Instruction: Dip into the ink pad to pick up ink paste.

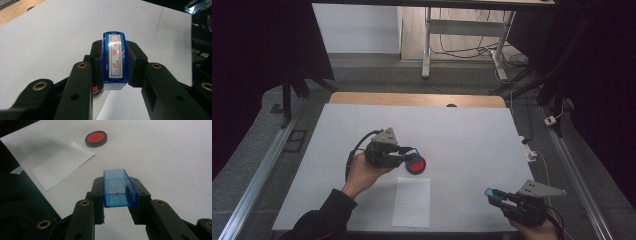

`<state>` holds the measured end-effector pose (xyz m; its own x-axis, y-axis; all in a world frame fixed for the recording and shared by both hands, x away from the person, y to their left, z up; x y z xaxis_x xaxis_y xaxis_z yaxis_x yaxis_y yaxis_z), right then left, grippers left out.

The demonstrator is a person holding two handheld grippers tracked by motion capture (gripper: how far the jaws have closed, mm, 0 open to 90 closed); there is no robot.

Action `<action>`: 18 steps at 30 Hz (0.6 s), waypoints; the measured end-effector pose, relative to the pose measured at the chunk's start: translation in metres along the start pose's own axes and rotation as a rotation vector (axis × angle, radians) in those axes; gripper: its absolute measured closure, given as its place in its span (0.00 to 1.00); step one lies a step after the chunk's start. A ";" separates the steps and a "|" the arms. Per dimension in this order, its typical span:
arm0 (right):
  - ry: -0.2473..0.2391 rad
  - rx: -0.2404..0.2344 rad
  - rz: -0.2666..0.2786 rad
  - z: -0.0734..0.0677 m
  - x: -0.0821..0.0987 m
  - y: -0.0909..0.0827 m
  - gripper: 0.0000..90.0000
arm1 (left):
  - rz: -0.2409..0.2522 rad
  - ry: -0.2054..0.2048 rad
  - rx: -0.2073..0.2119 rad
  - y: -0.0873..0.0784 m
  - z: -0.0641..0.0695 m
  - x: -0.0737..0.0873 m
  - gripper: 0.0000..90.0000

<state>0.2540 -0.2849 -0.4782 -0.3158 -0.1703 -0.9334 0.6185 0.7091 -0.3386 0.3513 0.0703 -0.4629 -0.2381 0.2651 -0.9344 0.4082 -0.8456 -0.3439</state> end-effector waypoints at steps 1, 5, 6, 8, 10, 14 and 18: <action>-0.002 0.000 -0.001 0.000 0.000 0.000 0.77 | -0.001 -0.001 -0.004 0.002 -0.002 0.000 0.78; -0.004 0.002 0.001 0.000 0.000 0.000 0.77 | -0.006 -0.018 -0.007 0.010 -0.008 0.002 0.78; -0.004 0.002 0.001 0.000 0.000 0.000 0.77 | -0.007 -0.021 -0.011 0.012 -0.009 0.003 0.78; -0.004 0.001 0.002 0.000 0.000 0.000 0.77 | -0.019 -0.019 -0.020 0.015 -0.012 0.006 0.78; -0.005 0.002 0.002 0.000 0.000 0.000 0.77 | -0.030 -0.020 -0.025 0.018 -0.015 0.008 0.78; -0.004 0.002 0.002 0.000 0.000 0.000 0.77 | -0.049 -0.020 -0.034 0.024 -0.018 0.015 0.78; -0.006 0.002 0.000 0.000 0.000 0.000 0.77 | -0.066 -0.011 -0.047 0.030 -0.020 0.021 0.78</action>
Point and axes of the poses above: each handheld gripper's, and its own axes: y roughly forward along the jaws, x roughly out of its underside, z roughly to its right, the point moved 5 cm from there along y, roughly forward along the jaws, and after that the axes turned 15 degrees about z, right-handed, at the moved point
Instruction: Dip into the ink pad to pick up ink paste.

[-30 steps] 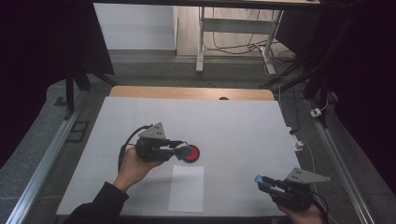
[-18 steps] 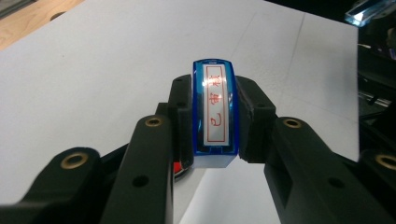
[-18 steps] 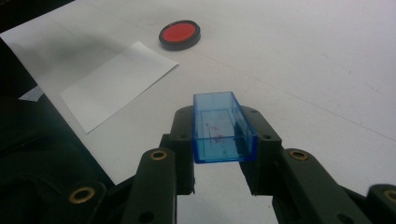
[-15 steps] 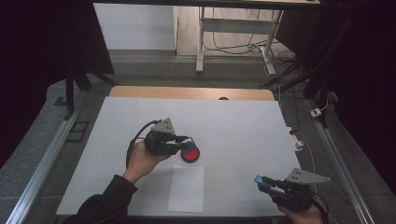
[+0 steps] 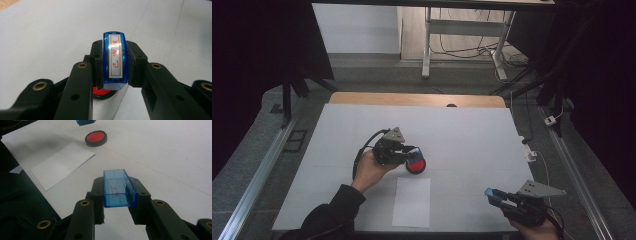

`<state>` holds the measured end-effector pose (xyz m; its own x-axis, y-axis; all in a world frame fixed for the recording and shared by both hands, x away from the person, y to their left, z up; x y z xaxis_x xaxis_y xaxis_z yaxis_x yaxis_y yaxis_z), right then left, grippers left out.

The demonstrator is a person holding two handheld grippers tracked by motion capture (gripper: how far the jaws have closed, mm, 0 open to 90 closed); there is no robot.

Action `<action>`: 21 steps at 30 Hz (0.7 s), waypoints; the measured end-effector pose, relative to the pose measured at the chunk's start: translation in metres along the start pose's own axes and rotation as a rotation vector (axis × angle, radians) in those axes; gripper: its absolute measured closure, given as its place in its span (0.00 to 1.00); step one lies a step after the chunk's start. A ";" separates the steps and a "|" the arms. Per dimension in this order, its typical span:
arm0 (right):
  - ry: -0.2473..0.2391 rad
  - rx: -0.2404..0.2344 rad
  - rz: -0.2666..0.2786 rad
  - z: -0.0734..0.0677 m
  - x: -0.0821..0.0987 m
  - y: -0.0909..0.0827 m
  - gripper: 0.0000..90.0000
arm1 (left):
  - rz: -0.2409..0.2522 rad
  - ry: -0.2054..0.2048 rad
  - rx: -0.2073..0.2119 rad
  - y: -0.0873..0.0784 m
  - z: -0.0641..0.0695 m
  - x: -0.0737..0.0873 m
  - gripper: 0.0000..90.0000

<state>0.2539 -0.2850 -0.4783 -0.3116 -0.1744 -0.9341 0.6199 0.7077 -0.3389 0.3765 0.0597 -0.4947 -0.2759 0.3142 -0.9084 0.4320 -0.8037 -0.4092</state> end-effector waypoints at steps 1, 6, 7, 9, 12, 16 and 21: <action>-0.001 0.001 0.000 0.000 0.000 0.000 0.77 | -0.006 0.003 -0.002 0.002 -0.001 0.002 0.78; -0.001 -0.003 -0.002 0.000 0.000 0.000 0.77 | -0.022 0.000 -0.010 0.010 -0.003 0.007 0.78; -0.002 -0.004 -0.002 0.000 0.001 0.000 0.77 | -0.028 0.000 -0.013 0.011 -0.003 0.008 0.78; -0.004 -0.004 -0.005 0.000 0.001 0.000 0.77 | -0.040 0.005 -0.014 0.013 -0.004 0.011 0.78; -0.006 -0.001 -0.006 0.000 0.001 0.000 0.77 | -0.046 0.002 -0.019 0.016 -0.004 0.013 0.78; -0.008 0.000 -0.010 -0.001 0.001 0.001 0.77 | -0.062 0.005 -0.022 0.020 -0.005 0.016 0.78; -0.011 -0.001 -0.017 -0.001 0.001 0.000 0.77 | -0.067 -0.002 -0.033 0.022 -0.006 0.018 0.78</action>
Point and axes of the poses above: each handheld gripper's, and its own axes: y roughly forward along the jaws, x roughly out of its underside, z roughly to its right, the point moved 5 cm from there along y, roughly forward along the jaws, and after that the axes turned 15 degrees about z, right-handed, at the moved point
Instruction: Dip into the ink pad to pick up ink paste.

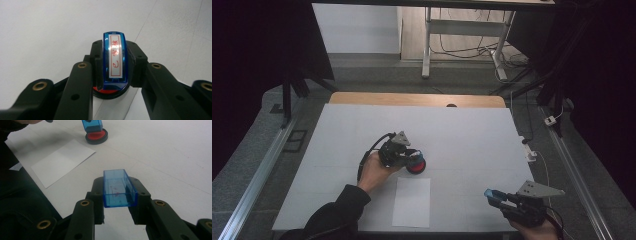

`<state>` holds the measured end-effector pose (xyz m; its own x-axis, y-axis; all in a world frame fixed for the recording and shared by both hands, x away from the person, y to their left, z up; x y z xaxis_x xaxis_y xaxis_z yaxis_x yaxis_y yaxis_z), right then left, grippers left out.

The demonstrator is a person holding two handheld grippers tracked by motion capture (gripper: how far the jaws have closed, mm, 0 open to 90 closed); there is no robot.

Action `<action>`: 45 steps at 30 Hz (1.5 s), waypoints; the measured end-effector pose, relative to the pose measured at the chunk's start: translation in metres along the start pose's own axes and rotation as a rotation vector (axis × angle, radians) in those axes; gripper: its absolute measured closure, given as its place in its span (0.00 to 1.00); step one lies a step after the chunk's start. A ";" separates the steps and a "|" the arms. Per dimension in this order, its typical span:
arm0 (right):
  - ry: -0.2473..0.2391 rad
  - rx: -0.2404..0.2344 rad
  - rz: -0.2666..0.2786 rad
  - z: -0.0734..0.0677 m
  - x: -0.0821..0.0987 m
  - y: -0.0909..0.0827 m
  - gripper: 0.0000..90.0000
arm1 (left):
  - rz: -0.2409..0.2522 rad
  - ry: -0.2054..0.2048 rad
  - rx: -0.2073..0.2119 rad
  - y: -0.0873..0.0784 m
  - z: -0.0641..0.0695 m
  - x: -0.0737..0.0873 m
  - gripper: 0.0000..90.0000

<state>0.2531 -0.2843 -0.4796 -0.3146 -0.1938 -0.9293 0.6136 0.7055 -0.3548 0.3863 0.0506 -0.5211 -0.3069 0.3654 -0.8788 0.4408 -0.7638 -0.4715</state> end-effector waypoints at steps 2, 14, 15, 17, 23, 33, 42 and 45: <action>0.000 -0.001 -0.002 0.000 0.000 0.000 0.77 | -0.010 -0.004 0.000 0.001 -0.001 0.001 0.78; -0.001 -0.010 0.000 -0.001 0.001 0.001 0.77 | -0.042 -0.003 -0.018 0.006 0.001 0.005 0.78; -0.001 -0.010 -0.001 -0.001 0.001 0.001 0.77 | -0.043 0.000 -0.020 0.006 0.001 0.005 0.78; -0.002 -0.010 -0.002 -0.001 0.001 0.001 0.77 | -0.052 0.017 -0.028 0.007 0.003 0.005 0.78; -0.004 -0.013 -0.009 -0.001 0.001 0.002 0.77 | -0.064 0.042 -0.055 0.008 0.008 0.004 0.79; -0.007 -0.005 -0.020 -0.001 0.002 0.003 0.77 | -0.088 0.071 -0.090 0.010 0.013 0.003 0.79; -0.004 -0.011 -0.020 -0.002 0.002 0.004 0.77 | -0.083 0.001 -0.075 0.010 0.008 0.003 0.79; -0.004 -0.012 -0.022 -0.002 0.003 0.004 0.77 | -0.069 -0.042 -0.061 0.009 0.004 0.005 0.79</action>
Point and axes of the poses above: each handheld gripper's, and its own axes: y roughly forward along the jaws, x roughly out of its underside, z roughly to its right, the point moved 5 cm from there along y, roughly forward along the jaws, and after that the axes turned 15 degrees about z, right-handed, at the moved point
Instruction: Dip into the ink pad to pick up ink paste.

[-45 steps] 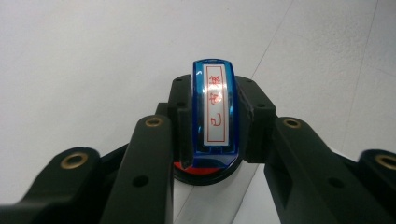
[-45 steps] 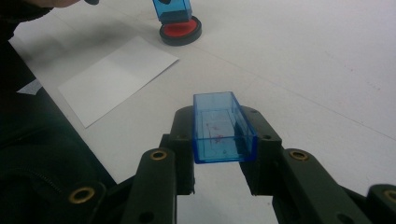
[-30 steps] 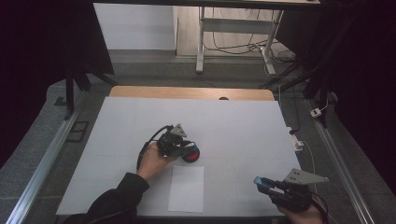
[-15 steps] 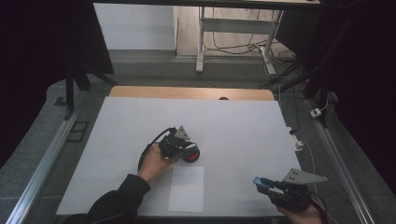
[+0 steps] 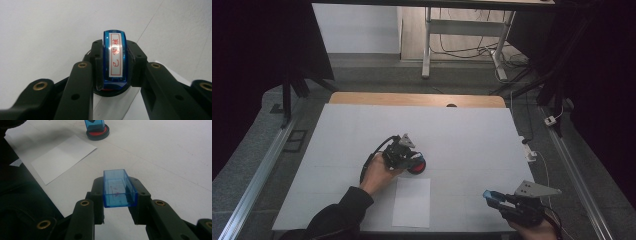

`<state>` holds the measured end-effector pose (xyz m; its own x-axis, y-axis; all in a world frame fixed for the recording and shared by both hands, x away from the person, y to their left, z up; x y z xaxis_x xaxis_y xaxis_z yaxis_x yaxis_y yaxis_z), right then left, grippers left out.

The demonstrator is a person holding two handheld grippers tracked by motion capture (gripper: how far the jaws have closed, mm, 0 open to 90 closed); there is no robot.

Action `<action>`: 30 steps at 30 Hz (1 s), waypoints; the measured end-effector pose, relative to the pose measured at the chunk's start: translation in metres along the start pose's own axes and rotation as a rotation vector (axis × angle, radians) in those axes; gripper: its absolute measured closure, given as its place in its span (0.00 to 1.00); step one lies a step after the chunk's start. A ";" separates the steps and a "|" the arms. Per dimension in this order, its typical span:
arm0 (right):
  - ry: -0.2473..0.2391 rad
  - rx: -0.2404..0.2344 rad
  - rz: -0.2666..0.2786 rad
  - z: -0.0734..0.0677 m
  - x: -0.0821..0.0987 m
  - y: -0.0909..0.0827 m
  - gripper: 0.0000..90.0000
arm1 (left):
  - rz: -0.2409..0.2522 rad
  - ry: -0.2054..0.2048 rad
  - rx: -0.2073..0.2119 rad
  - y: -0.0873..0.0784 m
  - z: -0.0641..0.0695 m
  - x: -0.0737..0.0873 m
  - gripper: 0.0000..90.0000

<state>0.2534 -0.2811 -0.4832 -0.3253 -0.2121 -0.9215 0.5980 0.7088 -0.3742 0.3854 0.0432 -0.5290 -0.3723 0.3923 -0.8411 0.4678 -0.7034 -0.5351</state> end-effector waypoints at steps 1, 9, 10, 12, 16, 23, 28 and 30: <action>0.000 0.000 0.000 0.000 0.000 0.000 0.77 | 0.004 -0.014 0.006 0.000 -0.001 0.000 0.79; -0.001 0.001 -0.004 0.000 0.000 0.000 0.77 | 0.005 -0.014 0.001 0.000 -0.001 0.001 0.79; -0.001 0.000 -0.005 0.000 0.000 0.000 0.77 | 0.002 -0.003 -0.006 0.000 0.000 0.001 0.79; -0.001 -0.001 -0.006 0.000 0.000 0.000 0.77 | -0.003 0.022 -0.023 0.000 0.004 0.000 0.79; -0.002 -0.003 -0.007 0.000 0.000 0.000 0.77 | -0.011 0.068 -0.056 0.001 0.010 0.000 0.79; -0.002 -0.007 -0.003 0.000 0.000 0.000 0.77 | 0.001 0.037 -0.035 0.000 0.006 0.001 0.78; -0.001 -0.008 0.001 0.000 0.000 0.000 0.77 | 0.006 0.058 -0.039 0.000 0.007 0.000 0.78; 0.000 -0.009 0.002 0.000 0.000 0.000 0.77 | 0.005 0.061 -0.030 0.000 0.005 0.000 0.78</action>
<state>0.2531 -0.2812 -0.4828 -0.3234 -0.2107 -0.9225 0.5924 0.7152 -0.3710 0.3813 0.0401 -0.5281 -0.3204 0.4249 -0.8466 0.4935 -0.6880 -0.5321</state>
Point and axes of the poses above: each handheld gripper's, and its own axes: y roughly forward along the jaws, x roughly out of its underside, z roughly to its right, the point moved 5 cm from there along y, roughly forward along the jaws, and after that the axes turned 15 degrees about z, right-handed, at the moved point
